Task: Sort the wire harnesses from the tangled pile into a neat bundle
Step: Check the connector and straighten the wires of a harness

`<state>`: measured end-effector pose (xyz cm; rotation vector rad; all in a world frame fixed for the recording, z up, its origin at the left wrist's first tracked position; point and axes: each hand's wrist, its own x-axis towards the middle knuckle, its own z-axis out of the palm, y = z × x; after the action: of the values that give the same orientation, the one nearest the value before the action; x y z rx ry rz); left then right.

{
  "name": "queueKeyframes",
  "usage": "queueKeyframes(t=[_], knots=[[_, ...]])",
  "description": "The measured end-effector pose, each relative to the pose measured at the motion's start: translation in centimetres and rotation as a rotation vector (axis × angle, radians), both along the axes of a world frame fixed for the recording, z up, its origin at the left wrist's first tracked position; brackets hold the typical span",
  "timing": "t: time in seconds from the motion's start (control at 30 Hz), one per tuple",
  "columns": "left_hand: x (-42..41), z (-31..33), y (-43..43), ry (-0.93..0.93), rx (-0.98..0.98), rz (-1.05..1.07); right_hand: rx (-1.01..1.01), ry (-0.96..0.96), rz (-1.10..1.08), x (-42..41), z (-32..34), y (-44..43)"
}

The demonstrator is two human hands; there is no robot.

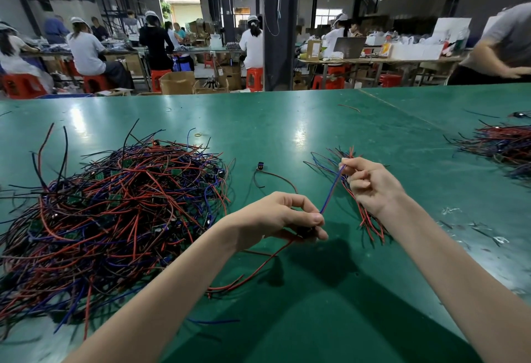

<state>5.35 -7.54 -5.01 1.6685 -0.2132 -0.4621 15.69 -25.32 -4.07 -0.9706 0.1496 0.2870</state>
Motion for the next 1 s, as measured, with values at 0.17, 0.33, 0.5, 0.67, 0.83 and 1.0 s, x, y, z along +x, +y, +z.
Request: queueKeyframes(t=[0.17,0.33,0.5,0.67,0.83,1.0], knots=[[0.0,0.1,0.0,-0.042,0.073,-0.01,0.107,0.082,0.07,-0.2,0.2,0.0],[0.0,0.1,-0.1,-0.047,0.086,0.008,0.152,0.114,0.081,-0.2,0.2,0.0],[0.0,0.6,-0.2,-0.08,0.11,-0.01,0.266,0.199,0.134,-0.2,0.0,0.1],[0.1,0.6,0.0,-0.091,0.123,0.019,0.157,0.117,0.087,-0.2,0.0,0.0],[0.7,0.7,0.5,-0.025,0.051,0.239,-0.082,-0.061,-0.015,-0.7,-0.3,1.1],[1.4,0.5,1.3,0.011,-0.065,0.574,-0.374,-0.139,0.363,-3.4,-1.4,3.4]])
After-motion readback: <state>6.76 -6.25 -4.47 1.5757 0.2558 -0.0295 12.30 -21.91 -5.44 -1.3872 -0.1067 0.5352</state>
